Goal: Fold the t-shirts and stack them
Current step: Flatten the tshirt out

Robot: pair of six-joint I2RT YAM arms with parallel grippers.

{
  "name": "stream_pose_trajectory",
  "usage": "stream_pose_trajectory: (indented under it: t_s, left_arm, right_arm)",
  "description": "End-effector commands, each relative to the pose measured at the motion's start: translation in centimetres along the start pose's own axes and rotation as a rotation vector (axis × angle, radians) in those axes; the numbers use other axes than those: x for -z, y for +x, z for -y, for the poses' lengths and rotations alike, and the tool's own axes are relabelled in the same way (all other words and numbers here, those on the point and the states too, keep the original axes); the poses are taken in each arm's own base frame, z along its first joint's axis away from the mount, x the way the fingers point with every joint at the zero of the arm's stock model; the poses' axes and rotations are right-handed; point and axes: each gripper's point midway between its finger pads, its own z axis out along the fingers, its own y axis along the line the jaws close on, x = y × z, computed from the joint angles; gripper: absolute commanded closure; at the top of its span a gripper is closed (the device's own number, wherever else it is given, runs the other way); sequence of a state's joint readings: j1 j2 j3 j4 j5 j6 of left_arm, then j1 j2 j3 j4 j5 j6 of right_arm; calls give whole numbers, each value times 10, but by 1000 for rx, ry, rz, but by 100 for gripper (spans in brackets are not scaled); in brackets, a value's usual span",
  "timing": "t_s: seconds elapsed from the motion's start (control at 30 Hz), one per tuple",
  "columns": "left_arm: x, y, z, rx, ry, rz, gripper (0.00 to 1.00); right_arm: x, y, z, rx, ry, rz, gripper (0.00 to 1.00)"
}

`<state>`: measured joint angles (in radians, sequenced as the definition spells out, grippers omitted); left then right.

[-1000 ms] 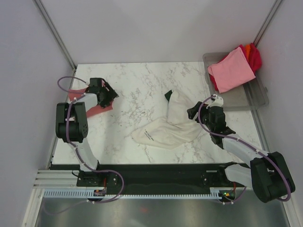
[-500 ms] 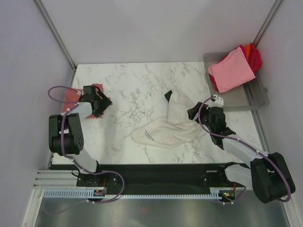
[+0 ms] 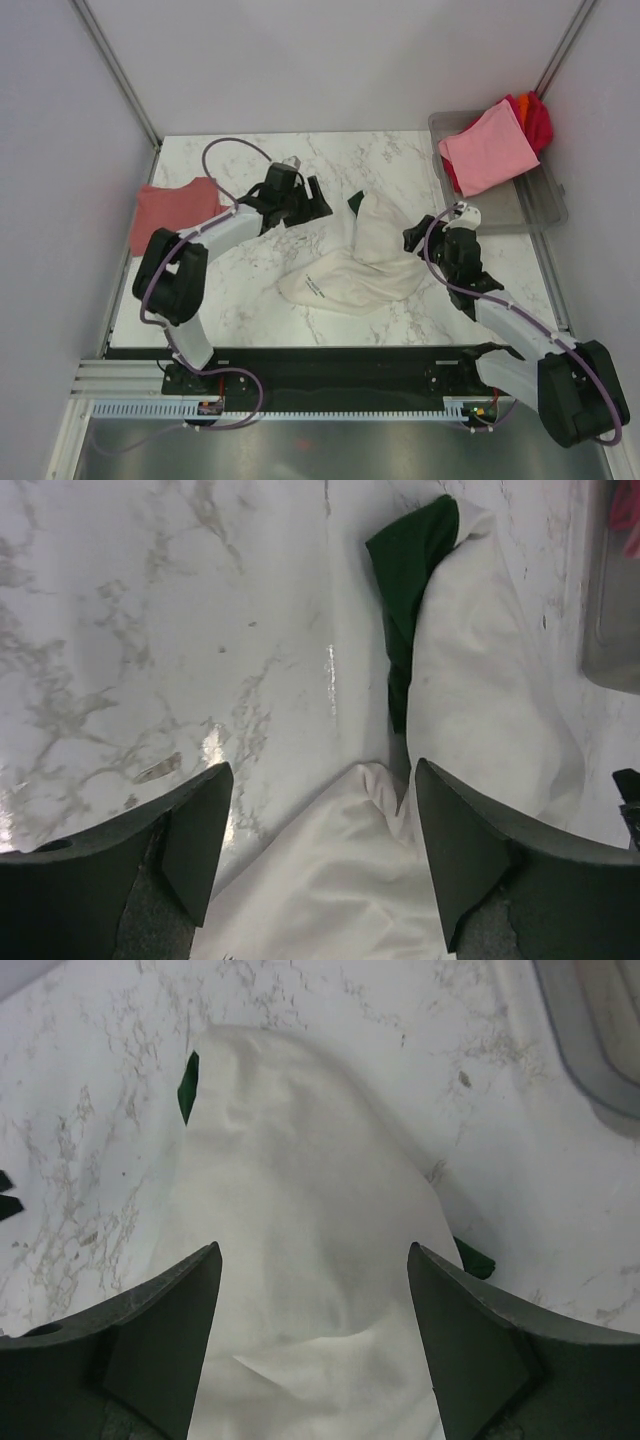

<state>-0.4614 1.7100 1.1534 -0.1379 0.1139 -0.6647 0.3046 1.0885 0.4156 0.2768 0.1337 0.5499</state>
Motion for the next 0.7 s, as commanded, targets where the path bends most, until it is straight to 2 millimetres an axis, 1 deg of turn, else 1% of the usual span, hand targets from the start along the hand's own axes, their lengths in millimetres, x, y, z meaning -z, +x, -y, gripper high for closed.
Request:
stream_pose_trajectory:
  t_s: [0.0,0.03,0.07,0.13,0.17,0.2,0.23,0.27,0.3,0.33,0.37,0.4,0.43,0.47,0.5,0.53,0.57,0.6,0.63,0.67]
  left_arm:
    - [-30,29,38,-34,73,-115,19]
    - [-37,36,43,-41,77,-136,19]
    - [-45,44,57,-58,91,-159,20]
    - [-55,53,66,-63,105,-188,20]
    - [-58,50,76,-66,124,-188,20]
    - [-67,63,77,-70,121,-219,22]
    - [-70,68,84,-74,140,-236,26]
    - [-72,67,92,-80,157,-236,33]
    - [-78,79,96,-92,161,-257,34]
    - [-80,83,102,-103,171,-264,35]
    - [-81,83,109,-115,184,-261,38]
    - [-81,88,116,-128,197,-267,48]
    - [-83,91,118,-131,204,-276,57]
    - [-82,89,121,-133,215,-276,79]
    - [-80,85,123,-138,219,-267,90]
    - [-71,71,124,-146,200,-228,98]
    - [-63,62,122,-149,183,-199,98]
    - [-55,48,120,-150,170,-159,98]
    - [-47,35,113,-170,121,-102,98]
    - [-18,11,123,-182,122,-31,98]
  right_arm:
    - [13,-24,7,-14,40,121,17]
    - [15,-27,8,-18,44,137,17]
    - [20,-31,10,-23,48,164,17]
    - [23,-34,12,-30,56,185,17]
    - [25,-38,13,-35,57,201,17]
    - [26,-37,13,-38,58,202,17]
    - [27,-37,14,-39,61,206,17]
    - [27,-37,14,-39,58,208,17]
    - [27,-37,14,-40,61,206,18]
    - [27,-37,14,-42,61,205,18]
    - [26,-36,15,-41,64,203,17]
    - [26,-37,14,-41,64,203,17]
    - [25,-35,15,-40,65,198,17]
    - [24,-35,15,-39,68,197,18]
    - [24,-35,15,-37,70,194,19]
    - [24,-35,15,-37,70,194,20]
    - [23,-34,16,-36,72,190,20]
    - [23,-33,16,-34,73,187,20]
    - [22,-32,16,-34,71,184,20]
    - [22,-31,15,-31,64,178,20]
